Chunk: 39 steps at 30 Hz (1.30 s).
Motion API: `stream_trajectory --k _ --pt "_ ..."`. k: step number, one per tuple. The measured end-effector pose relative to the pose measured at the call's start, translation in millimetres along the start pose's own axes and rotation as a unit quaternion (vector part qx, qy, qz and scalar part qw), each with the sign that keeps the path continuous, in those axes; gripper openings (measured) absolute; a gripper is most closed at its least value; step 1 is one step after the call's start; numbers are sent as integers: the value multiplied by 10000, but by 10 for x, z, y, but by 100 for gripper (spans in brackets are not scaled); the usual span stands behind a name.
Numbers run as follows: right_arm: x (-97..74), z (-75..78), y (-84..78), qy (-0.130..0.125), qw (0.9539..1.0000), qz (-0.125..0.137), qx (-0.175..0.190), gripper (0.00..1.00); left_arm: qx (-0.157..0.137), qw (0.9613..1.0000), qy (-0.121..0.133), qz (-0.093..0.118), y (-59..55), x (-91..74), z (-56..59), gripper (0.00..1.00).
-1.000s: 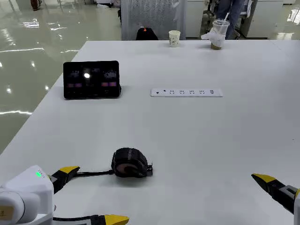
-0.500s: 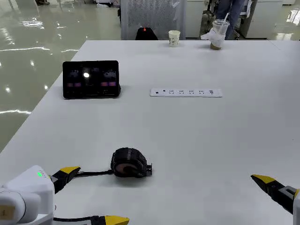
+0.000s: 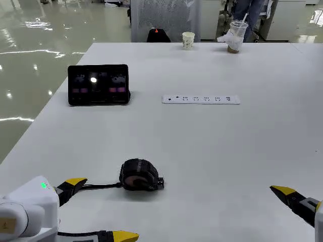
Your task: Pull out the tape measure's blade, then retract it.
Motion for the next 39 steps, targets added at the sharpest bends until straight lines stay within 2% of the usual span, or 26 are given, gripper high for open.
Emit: stream_trajectory --k 15,27,39 --pt "89 79 12 250 9995 -133 -132 95 74 9999 -111 -88 26 84 -67 99" --pt "236 159 52 497 9979 -201 -360 92 177 9991 -288 -260 20 186 -145 99" --pt "419 241 22 762 9947 -343 -596 89 300 9978 -449 -394 30 322 -245 99"
Point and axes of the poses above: the centre of the closed fingertips' face, and the gripper's own axes: x roughly forward along the fingers, z roughly to its right, y roughly out of its top, the point moved 5 cm from there along -x, roughly backward along the fingers, and after that the axes turned 6 degrees about z, right-handed, at the moved point
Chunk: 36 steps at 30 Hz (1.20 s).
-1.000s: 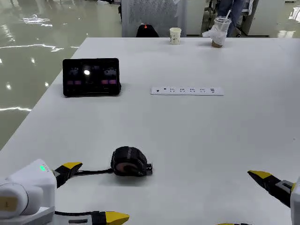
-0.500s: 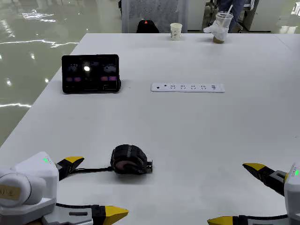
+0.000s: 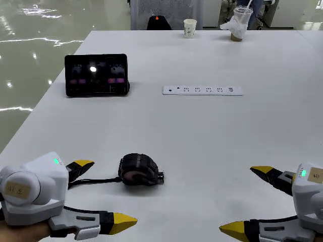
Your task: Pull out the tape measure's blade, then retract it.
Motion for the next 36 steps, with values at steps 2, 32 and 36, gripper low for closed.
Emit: stream_trajectory --k 2,32,36 --pt "21 14 4 37 10000 -12 -22 89 23 10000 -17 -21 4 17 -17 99" --pt "674 161 175 1070 9878 -242 -1102 72 558 9954 -530 -573 14 352 -292 81" --pt "774 150 206 1232 9841 -270 -1251 66 700 9933 -602 -694 19 384 -297 76"
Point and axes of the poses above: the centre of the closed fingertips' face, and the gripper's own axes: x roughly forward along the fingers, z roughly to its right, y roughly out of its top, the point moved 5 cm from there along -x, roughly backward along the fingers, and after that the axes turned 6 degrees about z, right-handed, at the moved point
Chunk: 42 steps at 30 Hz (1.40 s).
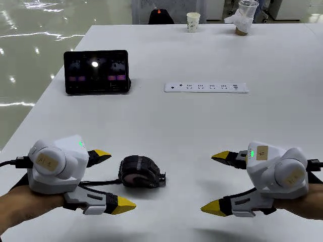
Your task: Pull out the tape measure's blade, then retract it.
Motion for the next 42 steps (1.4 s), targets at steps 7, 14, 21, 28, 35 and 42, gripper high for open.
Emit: stream_trajectory --k 7,14,21,28,35,42 --pt "167 28 34 265 9994 -59 -203 58 186 9996 -167 -154 -26 106 -81 68" --pt "332 77 71 484 9980 -135 -384 51 372 9982 -363 -307 -17 203 -131 63" --pt "491 112 120 705 9958 -162 -567 42 565 9961 -508 -458 -37 267 -177 56" --pt "656 134 146 903 9936 -221 -642 35 630 9944 -644 -551 -50 316 -216 48" --pt "782 134 143 1050 9918 -309 -659 28 733 9921 -783 -645 -56 384 -212 42" --pt "903 116 114 1157 9905 -428 -603 22 907 9897 -842 -727 -71 430 -258 41"
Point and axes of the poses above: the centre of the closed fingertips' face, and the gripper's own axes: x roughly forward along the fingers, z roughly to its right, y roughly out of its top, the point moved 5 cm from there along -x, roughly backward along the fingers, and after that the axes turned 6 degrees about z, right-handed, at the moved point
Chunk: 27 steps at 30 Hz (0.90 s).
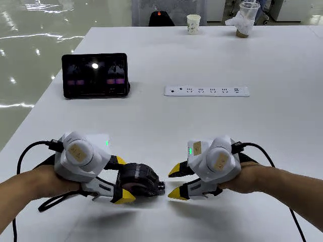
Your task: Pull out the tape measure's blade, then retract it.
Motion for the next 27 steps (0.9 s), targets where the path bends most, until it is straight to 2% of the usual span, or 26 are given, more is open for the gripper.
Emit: stream_trajectory --k 6,11,19,27 --pt "98 7 1 79 9999 -90 68 18 181 9998 -91 -73 10 29 -17 37" --pt "159 5 -5 115 9998 -174 42 15 213 9997 -103 -92 31 39 -39 31" --pt "200 24 31 94 9996 -63 273 13 288 9994 -196 -85 26 42 -34 30" --pt "195 17 25 72 9995 -7 304 11 318 9991 -254 -70 27 39 -29 29"
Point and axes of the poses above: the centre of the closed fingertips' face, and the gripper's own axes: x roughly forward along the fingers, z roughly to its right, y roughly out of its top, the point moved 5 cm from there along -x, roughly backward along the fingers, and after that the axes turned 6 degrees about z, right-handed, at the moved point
